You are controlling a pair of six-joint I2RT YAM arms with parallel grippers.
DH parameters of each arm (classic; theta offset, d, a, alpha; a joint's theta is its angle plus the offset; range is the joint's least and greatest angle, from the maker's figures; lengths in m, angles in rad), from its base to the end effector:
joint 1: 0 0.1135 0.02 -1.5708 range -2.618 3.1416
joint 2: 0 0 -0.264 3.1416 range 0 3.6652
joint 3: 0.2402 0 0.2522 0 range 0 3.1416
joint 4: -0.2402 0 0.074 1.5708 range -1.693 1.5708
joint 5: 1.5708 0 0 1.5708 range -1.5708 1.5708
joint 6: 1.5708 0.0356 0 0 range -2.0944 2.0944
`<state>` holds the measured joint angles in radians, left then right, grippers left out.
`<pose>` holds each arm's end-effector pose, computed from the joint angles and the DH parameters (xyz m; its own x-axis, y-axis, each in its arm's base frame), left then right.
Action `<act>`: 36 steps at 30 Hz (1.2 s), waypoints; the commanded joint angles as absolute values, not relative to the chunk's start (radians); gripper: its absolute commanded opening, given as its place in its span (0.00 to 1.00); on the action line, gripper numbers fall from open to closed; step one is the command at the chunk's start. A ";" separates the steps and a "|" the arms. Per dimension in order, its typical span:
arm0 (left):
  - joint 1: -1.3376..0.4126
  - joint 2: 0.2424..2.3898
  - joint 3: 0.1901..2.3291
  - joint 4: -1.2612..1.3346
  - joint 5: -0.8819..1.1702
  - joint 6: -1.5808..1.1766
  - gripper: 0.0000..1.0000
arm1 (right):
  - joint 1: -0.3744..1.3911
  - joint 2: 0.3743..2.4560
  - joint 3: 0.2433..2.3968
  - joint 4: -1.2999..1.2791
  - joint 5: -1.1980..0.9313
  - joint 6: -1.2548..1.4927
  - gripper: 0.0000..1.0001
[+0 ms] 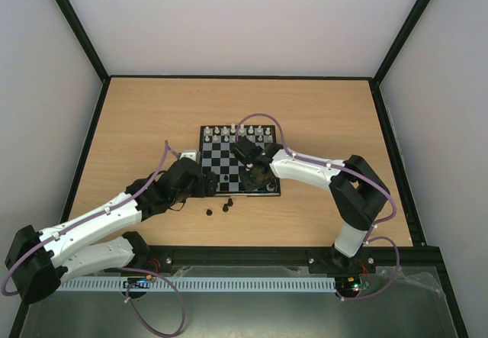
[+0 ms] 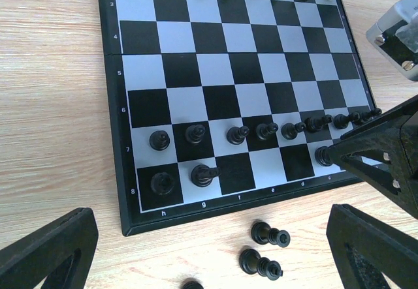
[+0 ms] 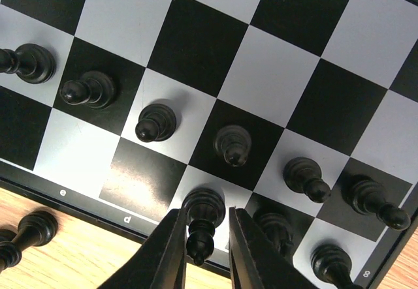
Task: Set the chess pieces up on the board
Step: Place the chess piece on the chessboard, then pick up the chess piece at the center of the board.
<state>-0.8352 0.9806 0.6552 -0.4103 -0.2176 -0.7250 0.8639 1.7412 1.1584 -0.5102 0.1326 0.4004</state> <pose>0.1433 -0.1468 0.2384 -0.7459 -0.1407 -0.6510 0.1629 0.9092 -0.3832 0.2326 0.2650 0.1919 -0.8095 -0.3529 -0.4692 -0.4329 0.8986 0.0711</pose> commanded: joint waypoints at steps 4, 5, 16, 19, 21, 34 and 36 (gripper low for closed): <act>-0.829 0.988 0.650 -0.406 -0.221 -0.717 0.99 | 0.859 1.676 1.165 -0.547 0.122 0.399 0.29; -0.829 0.990 0.653 -0.409 -0.224 -0.718 0.99 | 0.859 1.658 1.161 -0.548 0.121 0.401 0.32; -0.818 1.047 0.692 -0.502 -0.216 -0.725 0.99 | 0.859 1.459 1.091 -0.554 0.126 0.430 0.75; -0.819 1.085 0.705 -0.527 -0.167 -0.730 0.99 | 0.859 1.390 1.054 -0.544 0.118 0.436 0.79; -0.819 1.117 0.709 -0.533 -0.134 -0.730 0.99 | 0.859 1.342 1.025 -0.528 0.108 0.441 0.80; -0.859 1.149 0.753 -0.680 -0.124 -0.819 0.99 | 0.859 1.198 0.918 -0.446 -0.001 0.459 0.98; -0.872 1.149 0.758 -0.697 -0.129 -0.835 0.99 | 0.859 1.189 0.908 -0.434 -0.020 0.459 0.99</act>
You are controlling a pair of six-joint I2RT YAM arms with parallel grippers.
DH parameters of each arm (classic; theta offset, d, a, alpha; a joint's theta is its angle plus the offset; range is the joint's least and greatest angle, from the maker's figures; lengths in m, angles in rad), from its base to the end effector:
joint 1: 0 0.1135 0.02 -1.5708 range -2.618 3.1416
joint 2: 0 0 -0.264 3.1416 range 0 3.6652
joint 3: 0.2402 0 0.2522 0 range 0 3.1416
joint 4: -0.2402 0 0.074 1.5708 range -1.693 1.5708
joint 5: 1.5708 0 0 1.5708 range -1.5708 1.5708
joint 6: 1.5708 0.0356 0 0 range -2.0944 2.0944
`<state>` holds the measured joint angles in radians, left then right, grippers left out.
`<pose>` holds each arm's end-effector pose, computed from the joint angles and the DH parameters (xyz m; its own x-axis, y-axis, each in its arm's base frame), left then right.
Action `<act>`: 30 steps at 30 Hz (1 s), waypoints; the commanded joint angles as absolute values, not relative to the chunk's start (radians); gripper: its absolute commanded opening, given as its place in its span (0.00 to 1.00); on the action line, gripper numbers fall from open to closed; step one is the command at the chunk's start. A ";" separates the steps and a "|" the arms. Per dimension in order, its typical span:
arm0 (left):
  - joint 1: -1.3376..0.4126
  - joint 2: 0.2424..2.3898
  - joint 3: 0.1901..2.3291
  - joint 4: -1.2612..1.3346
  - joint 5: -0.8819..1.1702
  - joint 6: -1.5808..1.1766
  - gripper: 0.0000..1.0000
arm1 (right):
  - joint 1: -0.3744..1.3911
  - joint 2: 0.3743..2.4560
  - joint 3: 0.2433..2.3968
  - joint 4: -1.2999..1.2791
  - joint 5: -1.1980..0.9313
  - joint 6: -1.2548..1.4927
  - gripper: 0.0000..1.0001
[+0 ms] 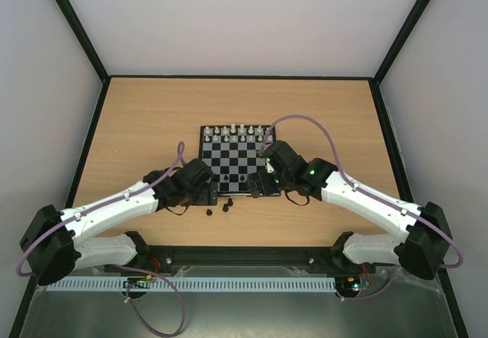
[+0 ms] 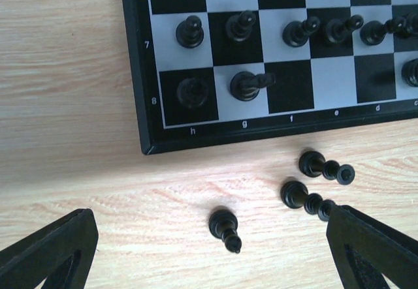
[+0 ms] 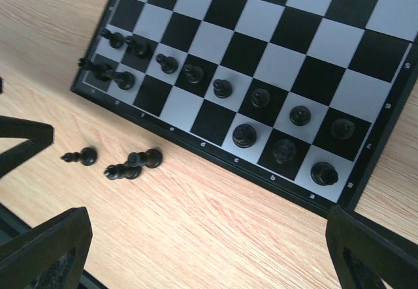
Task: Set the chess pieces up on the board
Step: Pick up the chess piece at the center of the board.
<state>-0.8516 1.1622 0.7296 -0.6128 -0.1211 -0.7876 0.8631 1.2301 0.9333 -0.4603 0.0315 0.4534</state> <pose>0.1465 -0.1608 0.2130 -0.9031 -0.0365 -0.4279 0.0949 0.9548 -0.2817 0.1720 0.1993 0.2728 -0.7275 -0.1769 -0.6629 -0.4738 0.8284 0.2989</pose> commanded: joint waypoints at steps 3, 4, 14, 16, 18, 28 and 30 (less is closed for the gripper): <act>-0.892 1.156 0.761 -0.720 -0.138 -0.864 0.99 | 0.859 1.196 0.896 -0.423 -0.048 0.456 0.99; -0.897 1.158 0.760 -0.724 -0.139 -0.874 0.99 | 0.859 1.198 0.892 -0.420 -0.055 0.455 0.99; -0.955 1.228 0.705 -0.662 -0.148 -0.931 0.68 | 0.859 1.175 0.878 -0.413 -0.075 0.453 0.99; -0.961 1.255 0.705 -0.647 -0.148 -0.928 0.58 | 0.859 1.177 0.876 -0.414 -0.074 0.454 0.98; -0.964 1.279 0.706 -0.641 -0.151 -0.920 0.51 | 0.859 1.178 0.877 -0.413 -0.072 0.453 0.98; -0.966 1.323 0.714 -0.623 -0.153 -0.883 0.34 | 0.859 1.175 0.878 -0.419 -0.058 0.453 0.99; -0.967 1.330 0.716 -0.623 -0.152 -0.877 0.34 | 0.859 1.177 0.877 -0.420 -0.057 0.454 0.99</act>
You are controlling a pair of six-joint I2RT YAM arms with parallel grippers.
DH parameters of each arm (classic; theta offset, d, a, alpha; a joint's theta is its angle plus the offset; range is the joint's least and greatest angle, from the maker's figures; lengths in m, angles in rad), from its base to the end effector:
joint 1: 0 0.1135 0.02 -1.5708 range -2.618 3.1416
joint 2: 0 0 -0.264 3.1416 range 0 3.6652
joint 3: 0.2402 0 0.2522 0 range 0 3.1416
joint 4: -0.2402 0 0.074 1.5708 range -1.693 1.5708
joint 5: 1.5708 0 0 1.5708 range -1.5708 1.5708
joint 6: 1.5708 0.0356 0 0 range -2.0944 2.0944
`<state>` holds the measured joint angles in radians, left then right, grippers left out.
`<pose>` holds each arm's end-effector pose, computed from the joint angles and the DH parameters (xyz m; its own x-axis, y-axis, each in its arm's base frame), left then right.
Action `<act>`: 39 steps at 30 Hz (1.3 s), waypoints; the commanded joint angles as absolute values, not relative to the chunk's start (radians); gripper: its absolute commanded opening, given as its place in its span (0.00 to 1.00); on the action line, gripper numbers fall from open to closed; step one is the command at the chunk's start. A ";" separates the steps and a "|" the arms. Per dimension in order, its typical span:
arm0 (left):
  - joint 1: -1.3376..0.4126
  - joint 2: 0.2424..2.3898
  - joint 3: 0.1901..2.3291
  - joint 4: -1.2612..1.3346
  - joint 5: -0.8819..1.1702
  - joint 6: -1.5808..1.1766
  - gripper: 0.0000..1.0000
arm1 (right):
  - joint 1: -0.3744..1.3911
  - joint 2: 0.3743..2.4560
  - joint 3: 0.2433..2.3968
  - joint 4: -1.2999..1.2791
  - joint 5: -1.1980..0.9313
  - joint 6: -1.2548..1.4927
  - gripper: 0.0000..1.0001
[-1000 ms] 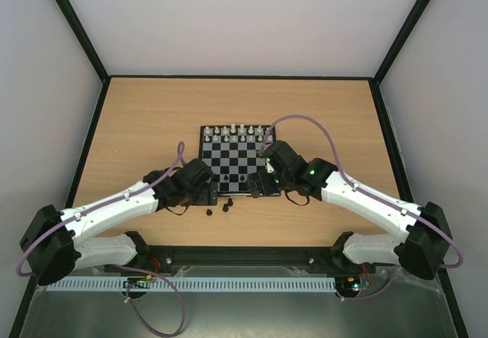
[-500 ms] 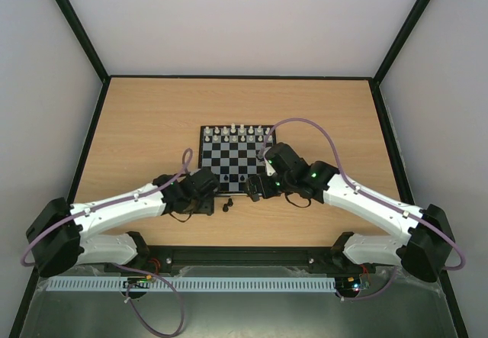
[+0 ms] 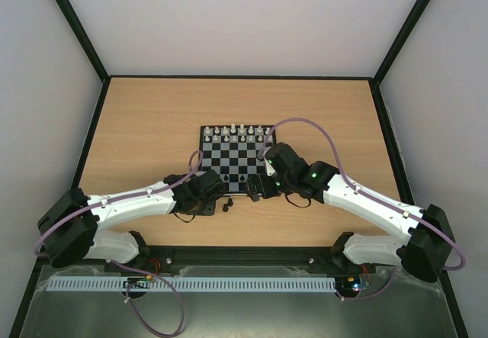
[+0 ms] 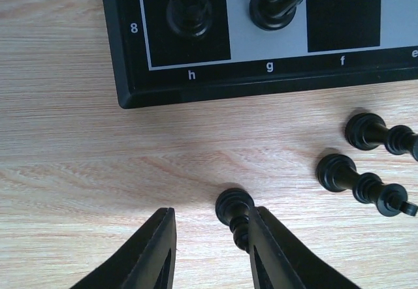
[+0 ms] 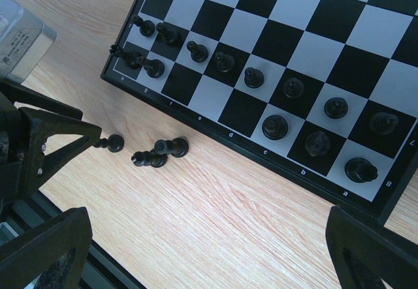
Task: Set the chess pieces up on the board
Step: Pick up the chess piece at the center of the board.
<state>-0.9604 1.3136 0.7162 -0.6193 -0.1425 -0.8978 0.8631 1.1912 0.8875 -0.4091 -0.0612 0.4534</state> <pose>0.1343 -0.1831 0.1782 -0.9473 0.0039 -0.3203 0.0676 0.9798 -0.1881 0.1652 0.1965 0.2711 -0.7276 -0.1779 -0.6626 -0.5226 0.7694 0.3673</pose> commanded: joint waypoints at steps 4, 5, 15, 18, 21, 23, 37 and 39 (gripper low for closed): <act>-0.969 1.343 0.710 -0.615 -0.139 -0.869 0.39 | 0.859 1.177 0.876 -0.421 -0.053 0.455 0.98; -0.969 1.347 0.710 -0.614 -0.138 -0.868 0.41 | 0.859 1.178 0.876 -0.423 -0.052 0.456 0.99; -0.979 1.356 0.712 -0.592 -0.126 -0.863 0.51 | 0.858 1.178 0.875 -0.425 -0.047 0.456 0.99; -0.980 1.361 0.707 -0.586 -0.120 -0.864 0.48 | 0.859 1.178 0.876 -0.425 -0.047 0.456 0.99; -0.986 1.361 0.699 -0.588 -0.116 -0.870 0.47 | 0.858 1.176 0.877 -0.427 -0.043 0.456 0.99; -0.986 1.353 0.688 -0.590 -0.115 -0.875 0.47 | 0.858 1.174 0.876 -0.428 -0.040 0.455 0.99; -0.992 1.365 0.683 -0.574 -0.111 -0.873 0.08 | 0.859 1.167 0.875 -0.429 -0.037 0.457 0.99; -0.994 1.368 0.691 -0.586 -0.113 -0.873 0.07 | 0.859 1.167 0.875 -0.430 -0.039 0.456 0.99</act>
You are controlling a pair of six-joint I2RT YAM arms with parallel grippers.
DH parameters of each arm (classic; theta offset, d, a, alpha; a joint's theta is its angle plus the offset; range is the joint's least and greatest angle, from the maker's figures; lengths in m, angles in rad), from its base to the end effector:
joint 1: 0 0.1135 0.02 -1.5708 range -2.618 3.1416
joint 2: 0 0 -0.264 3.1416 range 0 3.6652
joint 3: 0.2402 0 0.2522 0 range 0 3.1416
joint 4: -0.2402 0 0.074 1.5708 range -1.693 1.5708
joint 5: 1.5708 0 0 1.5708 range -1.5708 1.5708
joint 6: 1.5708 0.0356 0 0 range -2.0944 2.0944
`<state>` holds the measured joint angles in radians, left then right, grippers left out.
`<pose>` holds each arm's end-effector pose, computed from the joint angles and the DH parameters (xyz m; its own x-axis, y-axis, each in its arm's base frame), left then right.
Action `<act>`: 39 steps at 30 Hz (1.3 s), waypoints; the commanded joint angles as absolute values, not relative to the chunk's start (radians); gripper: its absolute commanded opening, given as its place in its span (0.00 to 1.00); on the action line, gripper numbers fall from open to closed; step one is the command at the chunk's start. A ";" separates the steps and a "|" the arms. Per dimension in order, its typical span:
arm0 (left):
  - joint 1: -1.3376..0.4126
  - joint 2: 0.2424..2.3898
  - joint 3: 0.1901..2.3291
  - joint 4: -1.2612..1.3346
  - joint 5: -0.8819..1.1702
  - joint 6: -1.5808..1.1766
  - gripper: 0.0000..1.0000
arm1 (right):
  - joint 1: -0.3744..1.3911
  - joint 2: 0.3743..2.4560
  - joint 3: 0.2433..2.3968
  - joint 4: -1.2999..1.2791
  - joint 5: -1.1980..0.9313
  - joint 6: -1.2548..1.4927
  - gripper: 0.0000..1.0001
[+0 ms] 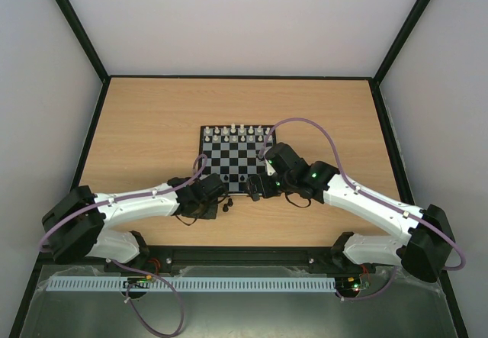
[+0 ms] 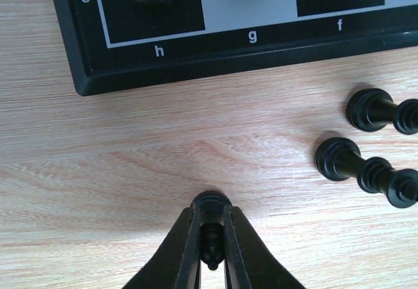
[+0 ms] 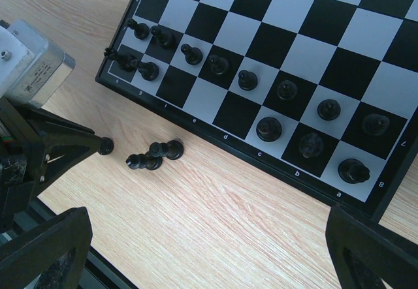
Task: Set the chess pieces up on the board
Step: Pick up the chess piece at the center of the board, then place the chess piece on the chessboard.
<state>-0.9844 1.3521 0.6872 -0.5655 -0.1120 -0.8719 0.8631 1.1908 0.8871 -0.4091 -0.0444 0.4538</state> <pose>0.1301 -0.1886 0.1642 -0.9534 0.0604 -0.2955 0.1199 0.9749 -0.1878 0.1657 0.1961 0.2710 -0.7245 -0.1731 -0.6672 -0.5155 0.7786 0.3577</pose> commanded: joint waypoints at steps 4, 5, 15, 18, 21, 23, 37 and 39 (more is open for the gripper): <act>-0.994 1.355 0.744 -0.639 -0.145 -0.858 0.07 | 0.859 1.166 0.874 -0.430 -0.042 0.456 0.99; -0.992 1.359 0.767 -0.654 -0.159 -0.846 0.07 | 0.859 1.164 0.875 -0.430 -0.040 0.456 0.99; -0.939 1.506 0.994 -0.696 -0.168 -0.671 0.08 | 0.859 1.137 0.874 -0.434 -0.034 0.455 0.99; -0.904 1.533 1.010 -0.680 -0.153 -0.635 0.08 | 0.859 1.125 0.873 -0.434 -0.026 0.458 0.99; -0.887 1.556 1.042 -0.673 -0.155 -0.610 0.08 | 0.859 1.124 0.871 -0.434 -0.023 0.459 0.99; -0.880 1.573 1.056 -0.666 -0.155 -0.598 0.08 | 0.859 1.127 0.871 -0.434 -0.024 0.459 0.99; -0.863 1.667 1.093 -0.616 -0.106 -0.552 0.08 | 0.859 1.126 0.867 -0.433 -0.014 0.461 0.98; -0.856 1.674 1.093 -0.609 -0.104 -0.549 0.08 | 0.859 1.126 0.867 -0.432 -0.014 0.460 0.99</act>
<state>-0.8688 1.6516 1.0672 -0.6136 -0.1139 -0.5709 0.8631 1.1404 0.8764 -0.4091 -0.0231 0.4553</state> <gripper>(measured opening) 0.099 0.986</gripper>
